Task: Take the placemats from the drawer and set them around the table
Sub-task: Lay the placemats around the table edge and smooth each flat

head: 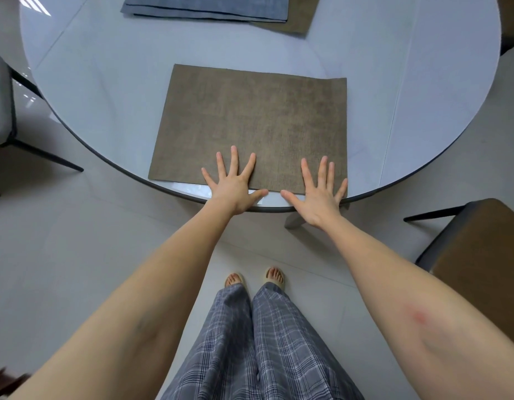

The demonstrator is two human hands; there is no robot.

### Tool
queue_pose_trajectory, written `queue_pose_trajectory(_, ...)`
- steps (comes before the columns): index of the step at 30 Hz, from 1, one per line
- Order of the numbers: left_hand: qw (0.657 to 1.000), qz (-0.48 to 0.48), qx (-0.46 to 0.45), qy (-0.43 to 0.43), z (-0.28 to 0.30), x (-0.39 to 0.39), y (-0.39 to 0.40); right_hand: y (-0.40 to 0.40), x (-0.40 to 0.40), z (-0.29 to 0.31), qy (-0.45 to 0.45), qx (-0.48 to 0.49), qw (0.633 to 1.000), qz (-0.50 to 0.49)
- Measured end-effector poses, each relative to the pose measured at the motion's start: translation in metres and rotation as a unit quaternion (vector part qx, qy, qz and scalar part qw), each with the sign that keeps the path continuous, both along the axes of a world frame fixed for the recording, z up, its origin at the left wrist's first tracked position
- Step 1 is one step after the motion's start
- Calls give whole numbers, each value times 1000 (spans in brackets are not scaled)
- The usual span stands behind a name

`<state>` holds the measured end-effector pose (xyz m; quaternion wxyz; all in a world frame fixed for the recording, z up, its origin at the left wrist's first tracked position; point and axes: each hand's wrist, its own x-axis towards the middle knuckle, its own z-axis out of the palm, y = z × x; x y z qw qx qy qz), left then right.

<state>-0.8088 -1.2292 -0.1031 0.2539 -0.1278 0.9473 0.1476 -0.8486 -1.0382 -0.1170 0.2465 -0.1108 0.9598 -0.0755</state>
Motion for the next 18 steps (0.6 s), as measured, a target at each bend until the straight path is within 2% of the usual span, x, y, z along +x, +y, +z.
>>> queue_pose_trajectory(13, 998, 16, 47, 26, 3, 0, -7, -4, -3, 7, 10, 23, 1000, 13)
queue_pose_trajectory(15, 994, 38, 59, 78, 7, 7, -17, -16, -1, 12, 59, 22, 996, 60)
queue_pose_trajectory(18, 991, 35, -14, 129, 3, 26, -41, -53, 3, 17, 89, -21, 983, 159)
